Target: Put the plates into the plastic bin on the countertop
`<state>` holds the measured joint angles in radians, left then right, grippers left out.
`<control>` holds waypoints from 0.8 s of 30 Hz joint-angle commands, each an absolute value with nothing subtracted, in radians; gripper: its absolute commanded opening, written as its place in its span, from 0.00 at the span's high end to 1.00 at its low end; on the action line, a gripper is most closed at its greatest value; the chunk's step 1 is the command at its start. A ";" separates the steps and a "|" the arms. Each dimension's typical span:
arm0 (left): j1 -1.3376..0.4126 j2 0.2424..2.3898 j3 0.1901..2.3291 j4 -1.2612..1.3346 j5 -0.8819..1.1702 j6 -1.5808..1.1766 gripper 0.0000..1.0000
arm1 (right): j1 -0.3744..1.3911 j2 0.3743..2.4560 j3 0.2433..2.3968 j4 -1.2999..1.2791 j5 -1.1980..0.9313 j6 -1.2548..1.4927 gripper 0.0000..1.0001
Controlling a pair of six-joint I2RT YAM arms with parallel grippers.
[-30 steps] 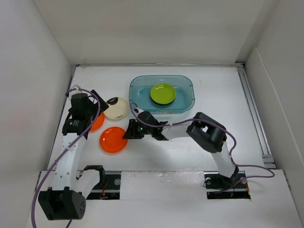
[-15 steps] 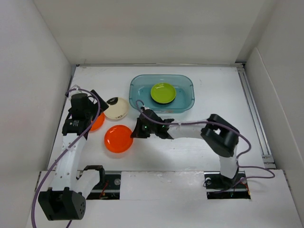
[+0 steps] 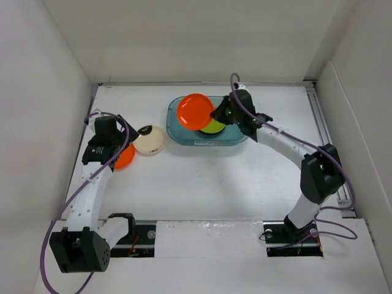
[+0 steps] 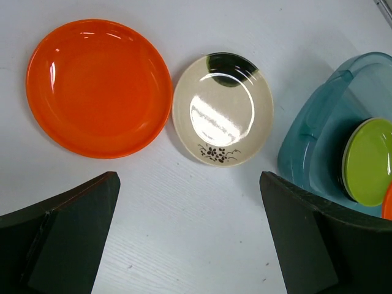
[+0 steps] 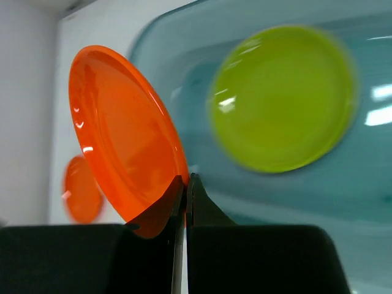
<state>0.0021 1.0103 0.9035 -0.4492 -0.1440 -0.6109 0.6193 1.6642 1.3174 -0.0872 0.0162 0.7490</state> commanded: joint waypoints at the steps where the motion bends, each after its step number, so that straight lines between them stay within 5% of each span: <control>1: 0.005 1.034 0.974 -0.468 -0.192 -0.647 0.00 | 0.506 1.738 1.348 -0.137 0.014 0.660 1.00; 11: 0.023 1.192 0.979 -0.462 -0.172 -0.716 0.00 | 0.342 1.865 1.393 -0.055 -0.078 0.689 0.98; 15: 0.023 1.192 0.922 -0.434 -0.163 -0.756 0.00 | 0.342 1.865 1.384 -0.029 -0.123 0.689 0.62; 16: 0.023 1.192 0.911 -0.434 -0.163 -0.768 0.00 | 0.342 1.865 1.384 -0.029 -0.123 0.689 0.36; 18: 0.023 1.192 0.911 -0.434 -0.163 -0.779 0.00 | 0.342 1.839 1.384 -0.018 -0.123 0.689 0.20; 19: 0.023 1.180 0.911 -0.434 -0.163 -0.779 0.00 | 0.342 1.826 1.372 -0.018 -0.123 0.689 0.00; 24: 0.023 1.131 0.874 -0.501 -0.224 -0.845 0.00 | 0.383 1.683 1.292 -0.018 -0.072 0.689 0.00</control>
